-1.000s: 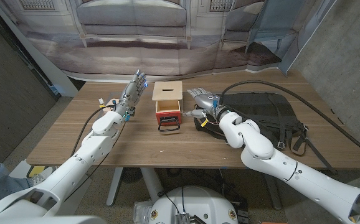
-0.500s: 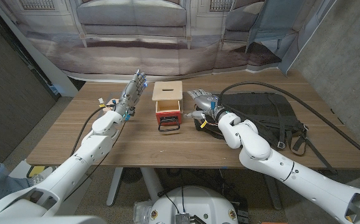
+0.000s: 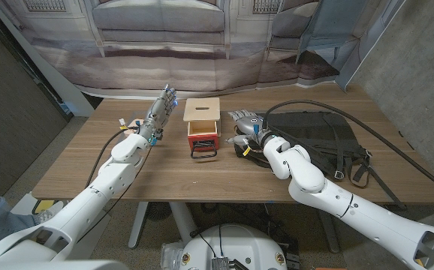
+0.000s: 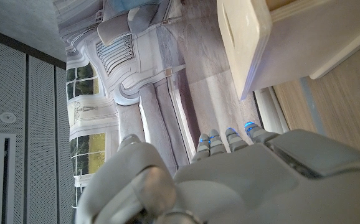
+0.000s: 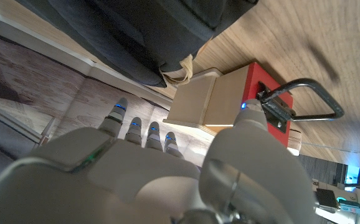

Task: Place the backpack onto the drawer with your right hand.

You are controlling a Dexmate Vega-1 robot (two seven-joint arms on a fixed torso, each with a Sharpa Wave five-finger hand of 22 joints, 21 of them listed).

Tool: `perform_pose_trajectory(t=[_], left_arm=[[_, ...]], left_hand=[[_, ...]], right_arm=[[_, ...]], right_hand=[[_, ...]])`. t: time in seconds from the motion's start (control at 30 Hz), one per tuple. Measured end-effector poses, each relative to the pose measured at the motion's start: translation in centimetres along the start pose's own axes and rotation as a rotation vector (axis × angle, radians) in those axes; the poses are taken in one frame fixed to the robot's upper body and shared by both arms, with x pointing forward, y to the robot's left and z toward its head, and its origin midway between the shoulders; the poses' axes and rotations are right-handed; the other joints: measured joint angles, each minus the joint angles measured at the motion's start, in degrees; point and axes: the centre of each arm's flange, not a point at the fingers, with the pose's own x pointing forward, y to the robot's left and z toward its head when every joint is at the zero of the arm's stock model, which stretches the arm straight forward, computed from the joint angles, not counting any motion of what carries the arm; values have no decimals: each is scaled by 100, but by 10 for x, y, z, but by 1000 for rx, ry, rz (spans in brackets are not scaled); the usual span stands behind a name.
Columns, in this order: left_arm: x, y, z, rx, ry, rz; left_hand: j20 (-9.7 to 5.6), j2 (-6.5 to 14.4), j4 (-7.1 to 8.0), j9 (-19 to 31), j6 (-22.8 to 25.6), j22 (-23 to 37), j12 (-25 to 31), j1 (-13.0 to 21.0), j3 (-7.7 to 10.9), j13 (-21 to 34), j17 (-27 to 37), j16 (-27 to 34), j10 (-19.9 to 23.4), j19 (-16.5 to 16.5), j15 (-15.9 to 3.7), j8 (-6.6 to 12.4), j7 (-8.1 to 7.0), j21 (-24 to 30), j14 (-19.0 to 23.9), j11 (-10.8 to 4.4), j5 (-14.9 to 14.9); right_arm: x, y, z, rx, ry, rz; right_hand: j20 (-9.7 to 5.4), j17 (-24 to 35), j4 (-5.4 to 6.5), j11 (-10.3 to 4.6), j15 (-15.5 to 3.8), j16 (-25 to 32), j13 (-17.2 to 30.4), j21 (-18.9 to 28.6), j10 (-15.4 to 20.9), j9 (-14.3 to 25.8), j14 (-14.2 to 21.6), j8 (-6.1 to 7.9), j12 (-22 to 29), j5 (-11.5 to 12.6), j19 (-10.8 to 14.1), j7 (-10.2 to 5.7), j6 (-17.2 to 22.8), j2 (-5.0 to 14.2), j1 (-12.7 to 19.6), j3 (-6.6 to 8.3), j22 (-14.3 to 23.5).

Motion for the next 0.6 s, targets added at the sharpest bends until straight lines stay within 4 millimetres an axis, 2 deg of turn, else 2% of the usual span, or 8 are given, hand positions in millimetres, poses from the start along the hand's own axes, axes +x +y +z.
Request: perform_pose_trajectory(t=[0.33, 0.6], left_arm=[[0, -1, -3, 1, 8, 0], [0, -3, -3, 1, 12, -3]], left_hand=[[0, 0, 0, 0, 10, 0, 0, 0, 0, 0, 0, 0, 0, 0, 0, 0, -10, 0, 0, 0, 0], [0, 0, 0, 0, 10, 0, 0, 0, 0, 0, 0, 0, 0, 0, 0, 0, -10, 0, 0, 0, 0]], right_arm=[[1, 6, -4, -34, 8, 9], [2, 13, -7, -68, 19, 7]], right_hand=[[0, 0, -23, -83, -51, 0, 0, 0, 39, 0, 51, 0, 0, 43, 44, -21, -21, 38, 38, 23, 0], [10, 0, -23, -82, -51, 0, 0, 0, 39, 0, 50, 0, 0, 88, 53, -21, -21, 47, 89, 23, -1]])
